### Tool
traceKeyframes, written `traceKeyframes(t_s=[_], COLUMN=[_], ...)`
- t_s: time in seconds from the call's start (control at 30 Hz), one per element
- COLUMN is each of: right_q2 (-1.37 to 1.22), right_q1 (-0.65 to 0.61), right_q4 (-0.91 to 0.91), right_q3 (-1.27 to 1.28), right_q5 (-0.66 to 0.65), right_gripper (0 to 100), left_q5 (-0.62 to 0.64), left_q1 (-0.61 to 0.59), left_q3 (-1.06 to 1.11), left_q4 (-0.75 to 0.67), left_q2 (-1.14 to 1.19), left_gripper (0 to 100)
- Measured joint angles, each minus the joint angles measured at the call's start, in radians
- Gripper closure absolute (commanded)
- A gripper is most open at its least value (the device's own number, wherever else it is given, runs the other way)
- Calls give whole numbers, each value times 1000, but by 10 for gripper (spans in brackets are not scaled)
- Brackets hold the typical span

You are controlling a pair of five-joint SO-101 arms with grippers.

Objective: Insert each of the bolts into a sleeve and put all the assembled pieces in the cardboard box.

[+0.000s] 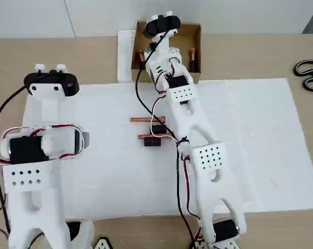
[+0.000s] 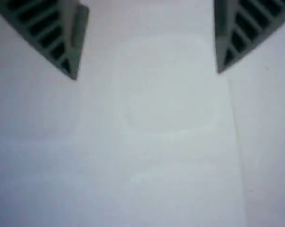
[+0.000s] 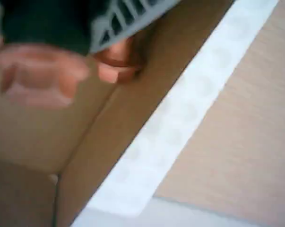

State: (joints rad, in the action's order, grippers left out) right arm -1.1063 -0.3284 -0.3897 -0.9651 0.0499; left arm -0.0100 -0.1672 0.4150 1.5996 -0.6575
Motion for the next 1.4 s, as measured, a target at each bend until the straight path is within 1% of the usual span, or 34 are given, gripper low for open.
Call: traceKeyframes(t_s=[0.13,0.7,0.9,1.27,1.33,1.4], right_q2=[0,0,2,2,2,9], right_q1=[0,-15,-31,-29,-29,-29], right_q4=[-41,-46,-46,-44,-71,-135], right_q3=[0,0,-6,-37,-61,-117], right_q5=[0,-3,-3,-3,-3,-3], right_gripper=[894,890,820,818,818,818], left_q5=[0,0,0,0,0,0], left_q1=[0,0,0,0,0,0], left_q3=[0,0,0,0,0,0], left_q4=[0,0,0,0,0,0], left_q2=[0,0,0,0,0,0], left_gripper=[822,822,822,822,822,822])
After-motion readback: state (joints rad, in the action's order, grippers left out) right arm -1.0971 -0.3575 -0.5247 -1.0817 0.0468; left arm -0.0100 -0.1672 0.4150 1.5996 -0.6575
